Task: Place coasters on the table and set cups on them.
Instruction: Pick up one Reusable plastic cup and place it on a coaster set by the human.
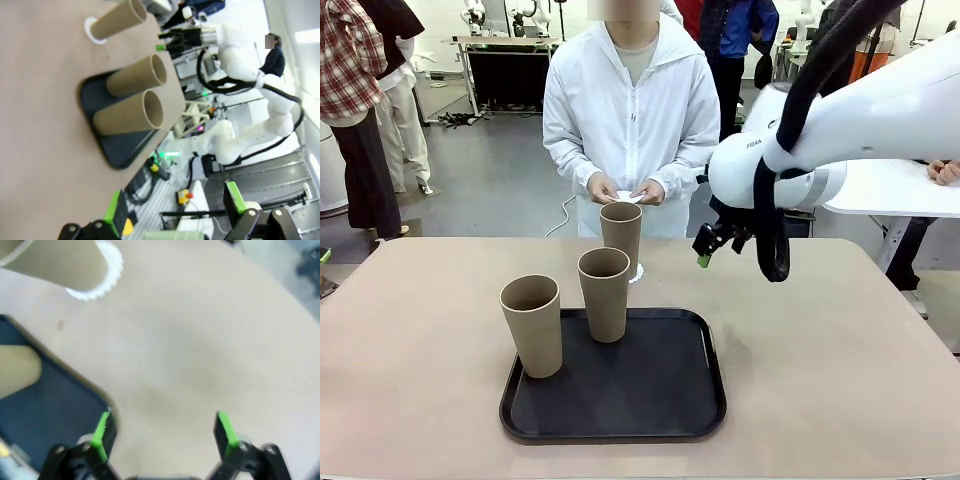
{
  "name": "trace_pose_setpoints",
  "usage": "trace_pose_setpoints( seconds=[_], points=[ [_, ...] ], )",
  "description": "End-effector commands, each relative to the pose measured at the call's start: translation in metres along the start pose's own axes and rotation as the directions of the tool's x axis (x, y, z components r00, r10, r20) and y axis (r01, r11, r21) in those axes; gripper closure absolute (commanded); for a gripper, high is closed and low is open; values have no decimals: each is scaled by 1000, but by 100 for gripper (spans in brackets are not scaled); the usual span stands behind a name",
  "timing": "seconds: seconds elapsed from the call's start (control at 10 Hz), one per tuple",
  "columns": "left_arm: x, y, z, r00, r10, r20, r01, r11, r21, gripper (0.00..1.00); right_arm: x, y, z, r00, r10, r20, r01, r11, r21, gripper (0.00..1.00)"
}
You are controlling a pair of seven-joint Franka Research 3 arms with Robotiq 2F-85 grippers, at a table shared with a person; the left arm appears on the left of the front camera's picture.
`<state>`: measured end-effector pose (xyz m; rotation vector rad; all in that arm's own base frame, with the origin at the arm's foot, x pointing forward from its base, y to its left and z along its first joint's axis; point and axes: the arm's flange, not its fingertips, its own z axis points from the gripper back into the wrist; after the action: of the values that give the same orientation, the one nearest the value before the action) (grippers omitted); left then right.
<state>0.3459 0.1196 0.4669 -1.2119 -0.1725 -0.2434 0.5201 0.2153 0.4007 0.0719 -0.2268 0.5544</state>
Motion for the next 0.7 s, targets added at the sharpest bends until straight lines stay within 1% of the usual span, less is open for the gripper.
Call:
trace_pose_setpoints(
  seconds=[0.0, 0.2, 0.3, 0.5, 0.6],
  points=[
    [0, -2, 1, 1000, -5, 6, 5, 1000, -6, 0, 30, 80, 66, 987, -96, -126, 94, 995, -19, 0],
    [0, -2, 1, 1000, -5, 6, 5, 1000, -6, 0, 33, 98, 95, 981, -110, -158, 105, 994, -34, 0],
    [0, -2, 1, 1000, -5, 6, 5, 1000, -6, 0, 32, 100, 101, 978, -121, -169, 116, 992, -41, 0],
    [0, -2, 1, 1000, -5, 6, 5, 1000, -6, 0, 32, 97, 101, 975, -131, -179, 127, 991, -38, 0],
    [0, -2, 1, 1000, -5, 6, 5, 1000, -6, 0, 40, 93, 96, 979, -115, -166, 112, 993, -29, 0]
  ],
)
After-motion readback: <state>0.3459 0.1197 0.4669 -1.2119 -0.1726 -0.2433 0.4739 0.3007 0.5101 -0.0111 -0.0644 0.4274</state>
